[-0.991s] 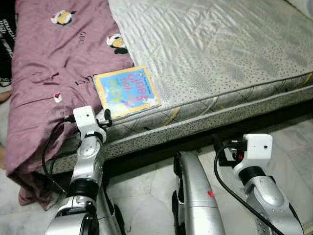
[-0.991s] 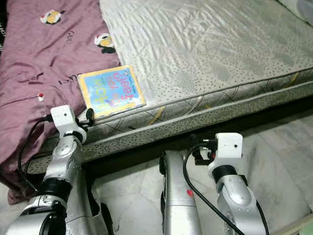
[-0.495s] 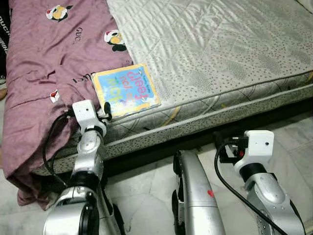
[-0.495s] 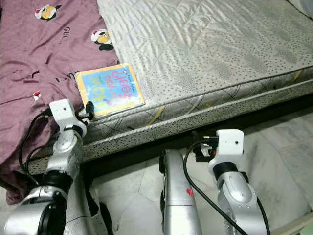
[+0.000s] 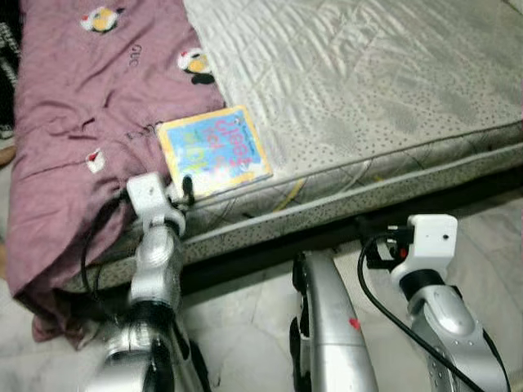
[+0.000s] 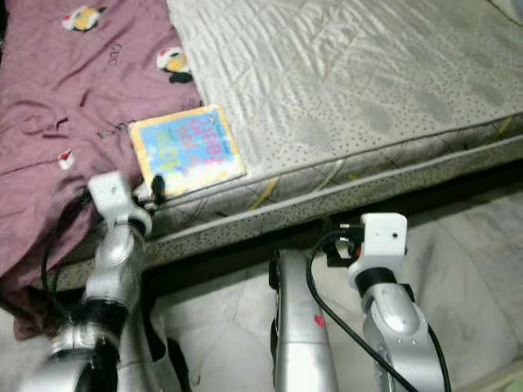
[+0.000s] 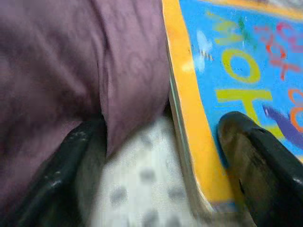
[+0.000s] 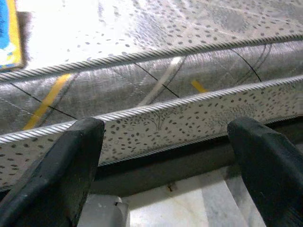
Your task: Clean up the room
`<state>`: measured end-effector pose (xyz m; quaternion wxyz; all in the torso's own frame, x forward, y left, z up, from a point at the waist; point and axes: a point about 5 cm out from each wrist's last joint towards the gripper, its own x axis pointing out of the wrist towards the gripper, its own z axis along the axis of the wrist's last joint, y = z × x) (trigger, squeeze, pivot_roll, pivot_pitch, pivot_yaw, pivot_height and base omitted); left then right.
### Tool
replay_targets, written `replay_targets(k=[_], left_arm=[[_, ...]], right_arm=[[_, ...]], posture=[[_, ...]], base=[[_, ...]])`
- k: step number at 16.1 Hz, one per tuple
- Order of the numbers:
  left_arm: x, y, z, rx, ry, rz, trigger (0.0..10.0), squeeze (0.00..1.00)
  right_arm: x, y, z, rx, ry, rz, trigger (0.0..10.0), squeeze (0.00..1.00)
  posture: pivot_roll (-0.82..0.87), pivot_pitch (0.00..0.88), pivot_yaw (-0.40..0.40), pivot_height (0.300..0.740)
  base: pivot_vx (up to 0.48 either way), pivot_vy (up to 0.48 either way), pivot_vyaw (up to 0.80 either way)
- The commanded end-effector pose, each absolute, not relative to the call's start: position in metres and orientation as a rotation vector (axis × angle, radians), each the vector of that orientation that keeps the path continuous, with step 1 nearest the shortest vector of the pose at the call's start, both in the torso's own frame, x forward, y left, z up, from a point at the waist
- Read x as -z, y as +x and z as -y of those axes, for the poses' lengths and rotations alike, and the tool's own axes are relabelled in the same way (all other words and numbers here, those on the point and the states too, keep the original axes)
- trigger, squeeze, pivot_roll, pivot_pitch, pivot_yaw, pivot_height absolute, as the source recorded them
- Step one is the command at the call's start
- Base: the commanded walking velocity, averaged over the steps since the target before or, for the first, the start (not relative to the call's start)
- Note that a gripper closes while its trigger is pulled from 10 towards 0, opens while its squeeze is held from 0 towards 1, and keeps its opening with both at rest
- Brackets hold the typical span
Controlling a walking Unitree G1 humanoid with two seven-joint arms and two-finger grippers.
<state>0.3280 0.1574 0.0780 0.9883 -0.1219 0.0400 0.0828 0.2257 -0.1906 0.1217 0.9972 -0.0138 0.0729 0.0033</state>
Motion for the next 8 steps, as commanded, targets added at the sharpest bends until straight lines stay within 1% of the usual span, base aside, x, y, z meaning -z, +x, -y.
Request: replay_targets(k=[1,3,4,6,7,8], left_arm=[[-0.077,0.318,-0.158,-0.187,-0.233,-0.096,10.0,0.00],[-0.084,0.300,-0.166,-0.228,-0.223,-0.061,10.0,0.00],[-0.086,0.296,-0.169,-0.240,-0.223,-0.065,10.0,0.00],[-0.088,0.296,-0.170,-0.211,-0.199,-0.082,10.0,0.00],[-0.092,0.300,-0.167,-0.157,-0.163,-0.084,10.0,0.00],[-0.094,0.301,-0.163,-0.129,-0.166,-0.091,10.0,0.00]], right_arm=[[-0.120,0.225,0.193,-0.003,-0.030,-0.153,10.0,0.00],[-0.119,0.226,0.193,-0.006,-0.027,-0.155,10.0,0.00],[-0.118,0.227,0.194,-0.007,-0.027,-0.156,10.0,0.00],[-0.117,0.229,0.193,-0.009,-0.027,-0.156,10.0,0.00],[-0.117,0.231,0.193,-0.010,-0.027,-0.155,10.0,0.00],[-0.118,0.231,0.193,-0.008,-0.029,-0.150,10.0,0.00]], posture=[[-0.26,0.175,0.005,0.468],[-0.25,0.172,0.007,0.468],[-0.24,0.168,0.006,0.468],[-0.24,0.165,0.006,0.468],[-0.24,0.160,0.006,0.468],[-0.25,0.157,0.010,0.468]], base=[[0.000,0.000,0.00],[0.000,0.000,0.00],[0.000,0.000,0.00],[0.000,0.000,0.00],[0.000,0.000,0.00],[0.000,0.000,0.00]])
